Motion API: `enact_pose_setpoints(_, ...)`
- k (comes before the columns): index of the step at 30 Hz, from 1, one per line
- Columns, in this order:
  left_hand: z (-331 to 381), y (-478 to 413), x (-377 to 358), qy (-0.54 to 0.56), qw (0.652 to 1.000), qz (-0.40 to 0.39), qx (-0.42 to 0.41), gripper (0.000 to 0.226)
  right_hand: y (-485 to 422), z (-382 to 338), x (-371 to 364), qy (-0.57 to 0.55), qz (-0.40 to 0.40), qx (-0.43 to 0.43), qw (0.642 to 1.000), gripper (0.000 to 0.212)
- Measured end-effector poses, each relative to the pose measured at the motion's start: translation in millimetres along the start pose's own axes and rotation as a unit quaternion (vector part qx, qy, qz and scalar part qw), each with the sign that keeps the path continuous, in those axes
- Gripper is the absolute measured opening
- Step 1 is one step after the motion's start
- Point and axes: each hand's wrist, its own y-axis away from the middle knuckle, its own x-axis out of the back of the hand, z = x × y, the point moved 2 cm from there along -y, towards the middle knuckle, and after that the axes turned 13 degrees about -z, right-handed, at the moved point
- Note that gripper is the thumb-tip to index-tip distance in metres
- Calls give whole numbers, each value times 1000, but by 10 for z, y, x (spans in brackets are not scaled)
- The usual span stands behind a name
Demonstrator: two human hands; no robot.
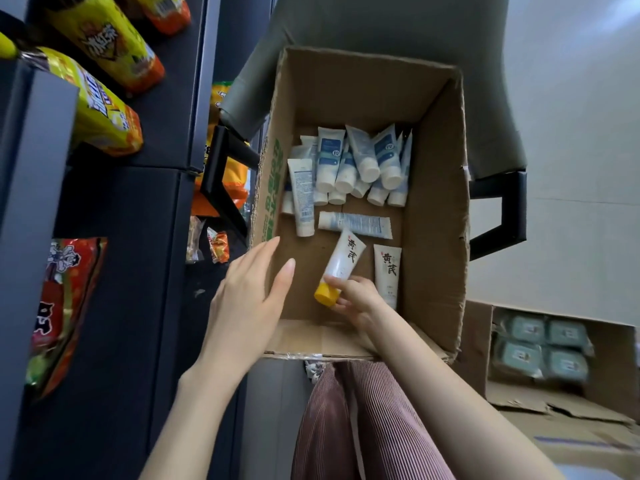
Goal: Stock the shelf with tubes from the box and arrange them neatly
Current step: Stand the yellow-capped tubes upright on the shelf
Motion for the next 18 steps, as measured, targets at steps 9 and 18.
enact_pose_setpoints(9, 211, -109, -114, 201, 979, -32, -4, 40, 967, -213, -292, 249, -105, 256, 928, 46)
enact_pose_setpoints(18, 214, -79, -154, 380, 925, 25, -2, 21, 988, -84, -316, 294, -120, 334, 887, 54)
